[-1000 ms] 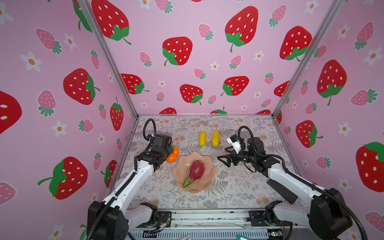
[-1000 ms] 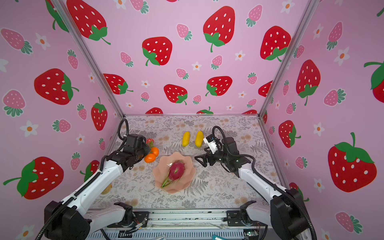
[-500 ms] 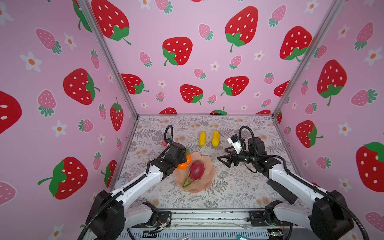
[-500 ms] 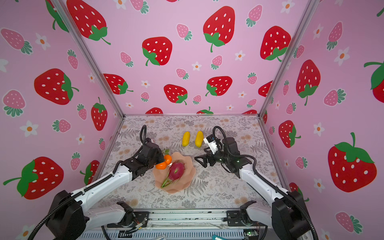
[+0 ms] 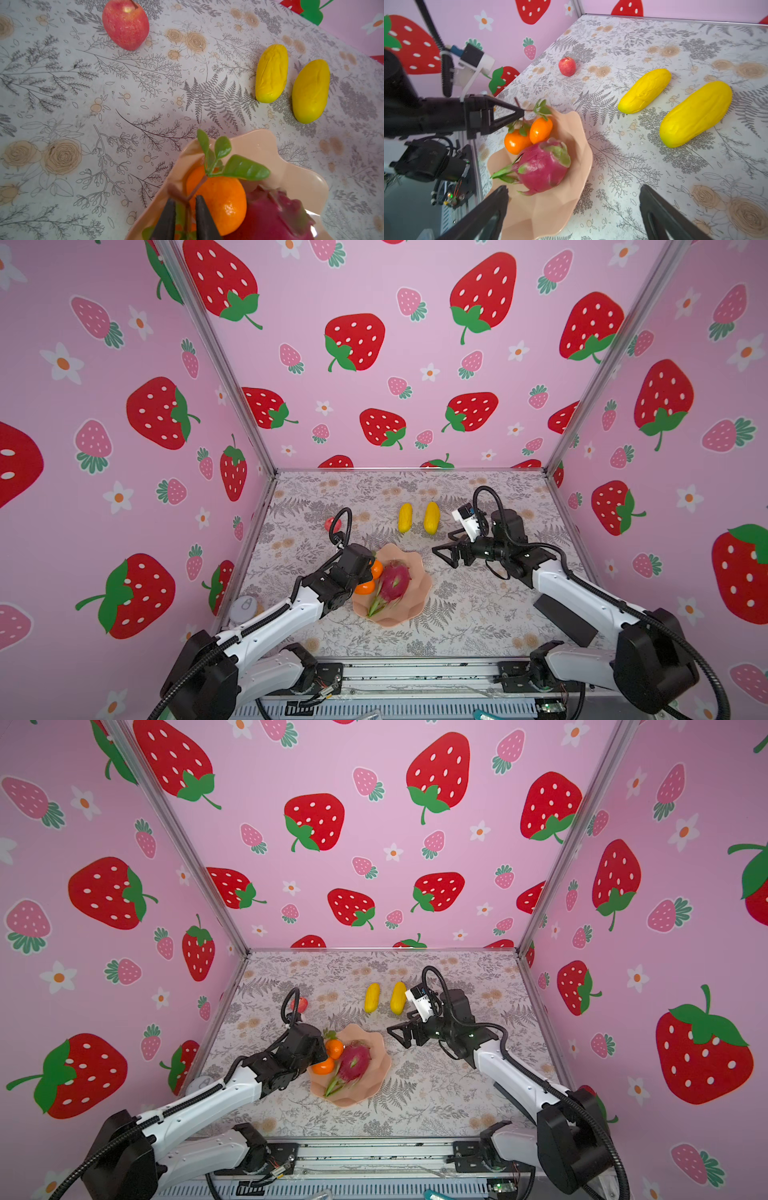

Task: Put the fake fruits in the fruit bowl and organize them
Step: 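Lower the tangerines into the bowl while the right gripper reaches for a yellow fruit, then grasp the yellow fruit with the right gripper and carry it toward the bowl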

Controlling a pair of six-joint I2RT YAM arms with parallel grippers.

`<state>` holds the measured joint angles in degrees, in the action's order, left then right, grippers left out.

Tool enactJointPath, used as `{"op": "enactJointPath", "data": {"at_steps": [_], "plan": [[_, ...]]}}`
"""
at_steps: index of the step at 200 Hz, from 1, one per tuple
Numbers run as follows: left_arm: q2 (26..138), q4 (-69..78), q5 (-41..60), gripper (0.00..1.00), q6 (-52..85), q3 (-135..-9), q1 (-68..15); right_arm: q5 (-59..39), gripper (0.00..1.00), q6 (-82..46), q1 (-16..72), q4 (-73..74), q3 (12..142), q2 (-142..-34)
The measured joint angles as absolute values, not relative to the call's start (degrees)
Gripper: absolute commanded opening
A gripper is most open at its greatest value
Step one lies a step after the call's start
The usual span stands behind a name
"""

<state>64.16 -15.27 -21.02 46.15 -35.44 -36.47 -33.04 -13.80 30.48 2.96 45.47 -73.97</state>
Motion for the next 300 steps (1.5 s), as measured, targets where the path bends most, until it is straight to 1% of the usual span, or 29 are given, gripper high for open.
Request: {"op": "enactJointPath", "data": {"at_steps": [12, 43, 55, 63, 77, 81, 85, 87, 107, 129, 147, 175, 192, 214, 231, 250, 270, 275, 288, 300], "plan": [[64.5, -15.4, -20.9, 0.33, 45.6, -35.5, -36.6, -30.4, 0.99, -16.0, 29.9, 2.9, 47.7, -77.0], [64.4, -17.1, -21.1, 0.40, 43.3, -36.3, -36.7, -23.6, 0.99, -20.6, 27.2, 2.9, 54.7, -86.7], [63.8, -18.1, -21.5, 0.48, 41.9, -37.1, -36.8, -21.5, 1.00, -21.6, 26.7, 2.5, 59.0, -91.6], [62.9, -18.5, -21.3, 0.55, 40.2, -37.6, -36.8, -20.5, 0.98, -21.9, 26.4, 2.3, 62.1, -94.8], [60.4, -19.2, -19.8, 0.73, 35.9, -38.6, -36.8, -18.9, 0.95, -22.5, 26.1, 2.1, 66.9, -100.0], [59.4, -19.1, -19.1, 0.84, 34.8, -38.8, -36.8, -18.4, 0.94, -22.6, 26.1, 2.1, 67.9, -101.3], [58.5, -19.2, -18.2, 0.98, 33.6, -39.0, -36.8, -18.2, 0.93, -22.7, 26.1, 2.1, 69.1, -102.6], [57.9, -19.2, -17.5, 1.00, 32.7, -39.2, -36.8, -17.8, 0.93, -22.7, 26.1, 2.1, 69.6, -103.3], [53.3, -19.6, -12.5, 0.99, 26.0, -40.8, -37.0, -16.2, 0.89, -22.9, 26.3, 1.1, 75.1, -109.8], [52.0, -21.6, -8.8, 0.99, 20.6, -44.6, -37.0, -14.3, 0.89, -22.9, 27.0, -0.9, 79.9, -115.6], [52.2, -23.1, -6.8, 0.99, 17.7, -47.7, -37.0, -12.0, 0.89, -22.9, 28.3, -2.9, 82.0, -118.2], [52.1, -24.0, -5.3, 0.99, 15.6, -48.3, -37.0, -9.3, 0.85, -23.2, 30.4, -5.2, 84.0, -121.0], [51.8, -24.0, -4.8, 0.99, 15.2, -48.2, -37.0, -8.4, 0.80, -23.4, 31.1, -6.0, 84.3, -121.8], [51.7, -23.6, -4.3, 0.99, 15.0, -48.1, -37.0, -7.5, 0.69, -23.7, 31.2, -6.8, 84.3, -122.5], [51.7, -23.1, -4.3, 0.99, 15.0, -47.6, -37.0, -6.9, 0.67, -23.7, 31.0, -7.1, 84.3, -122.6], [51.8, -23.1, -4.3, 0.99, 15.0, -47.4, -37.0, -6.7, 0.61, -23.4, 31.0, -7.4, 84.3, -122.7], [51.7, -23.0, -4.5, 0.99, 15.0, -47.4, -37.0, -7.0, 0.59, -22.5, 30.9, -6.8, 84.0, -122.6], [51.6, -23.0, -4.6, 0.99, 15.0, -47.4, -37.0, -7.1, 0.58, -22.2, 30.9, -6.2, 83.6, -122.4], [51.2, -23.0, -5.0, 0.99, 15.0, -47.3, -37.0, -7.4, 0.53, -21.1, 30.9, -5.0, 81.3, -121.0], [50.7, -23.0, -5.4, 0.99, 15.0, -47.3, -37.0, -7.9, 0.52, -20.1, 30.9, -4.6, 78.4, -118.5]]}}
